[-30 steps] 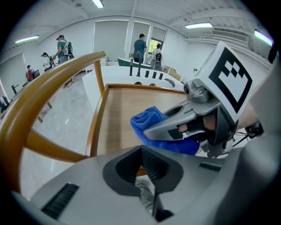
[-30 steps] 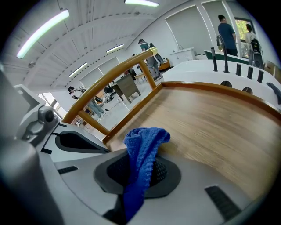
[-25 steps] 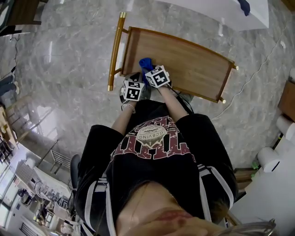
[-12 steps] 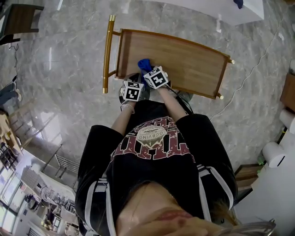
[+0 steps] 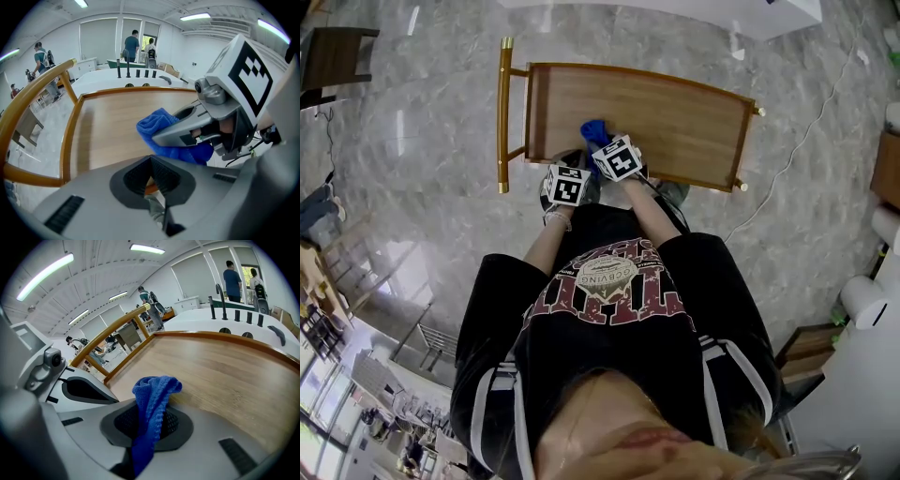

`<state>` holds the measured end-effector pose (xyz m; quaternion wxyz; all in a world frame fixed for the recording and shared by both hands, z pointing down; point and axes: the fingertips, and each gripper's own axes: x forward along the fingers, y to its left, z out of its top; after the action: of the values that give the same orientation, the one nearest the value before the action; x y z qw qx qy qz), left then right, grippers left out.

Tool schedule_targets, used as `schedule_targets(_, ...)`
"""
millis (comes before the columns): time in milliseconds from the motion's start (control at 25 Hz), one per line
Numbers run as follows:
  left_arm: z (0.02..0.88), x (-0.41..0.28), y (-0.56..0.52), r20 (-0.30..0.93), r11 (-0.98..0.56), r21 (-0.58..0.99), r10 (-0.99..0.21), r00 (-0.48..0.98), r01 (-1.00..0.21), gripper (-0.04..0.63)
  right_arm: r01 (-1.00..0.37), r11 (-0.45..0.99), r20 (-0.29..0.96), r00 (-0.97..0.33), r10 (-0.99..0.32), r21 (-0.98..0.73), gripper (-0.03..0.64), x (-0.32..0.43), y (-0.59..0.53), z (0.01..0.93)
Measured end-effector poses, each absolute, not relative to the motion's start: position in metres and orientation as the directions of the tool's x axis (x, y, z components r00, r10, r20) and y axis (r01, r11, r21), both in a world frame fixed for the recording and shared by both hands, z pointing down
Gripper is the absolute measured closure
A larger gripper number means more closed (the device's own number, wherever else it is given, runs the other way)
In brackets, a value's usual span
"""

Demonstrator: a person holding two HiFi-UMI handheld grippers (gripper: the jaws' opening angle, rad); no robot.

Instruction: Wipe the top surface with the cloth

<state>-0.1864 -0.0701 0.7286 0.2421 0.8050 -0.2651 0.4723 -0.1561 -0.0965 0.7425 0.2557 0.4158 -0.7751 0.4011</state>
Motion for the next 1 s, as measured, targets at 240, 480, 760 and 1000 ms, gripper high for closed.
schedule_targets(240,0.728,-0.174,-0.064,0.890,-0.756,0.131,-0.195,0.411,-0.641,0.548,-0.860,0.306,0.725,-0.509,-0.463,-0.409,0.561,-0.139,-0.088,0.742)
schedule_targets(480,0.731,-0.155,-0.052,0.895,-0.779,0.137,-0.168,0.414,-0.612,0.548,-0.869,0.273,0.721,-0.495,-0.485,-0.413,0.561,-0.116,-0.076,0.744)
schedule_targets(760,0.731,-0.124,-0.039,0.890,-0.836,0.143,-0.125,0.438,-0.530,0.548,-0.880,0.223,0.728,-0.472,-0.498,-0.419,0.561,-0.094,-0.060,0.743)
schedule_targets(1000,0.731,-0.104,-0.036,0.887,-0.862,0.144,-0.105,0.450,-0.487,0.548,-0.888,0.187,0.731,-0.453,-0.510,-0.420,0.561,-0.079,-0.052,0.744)
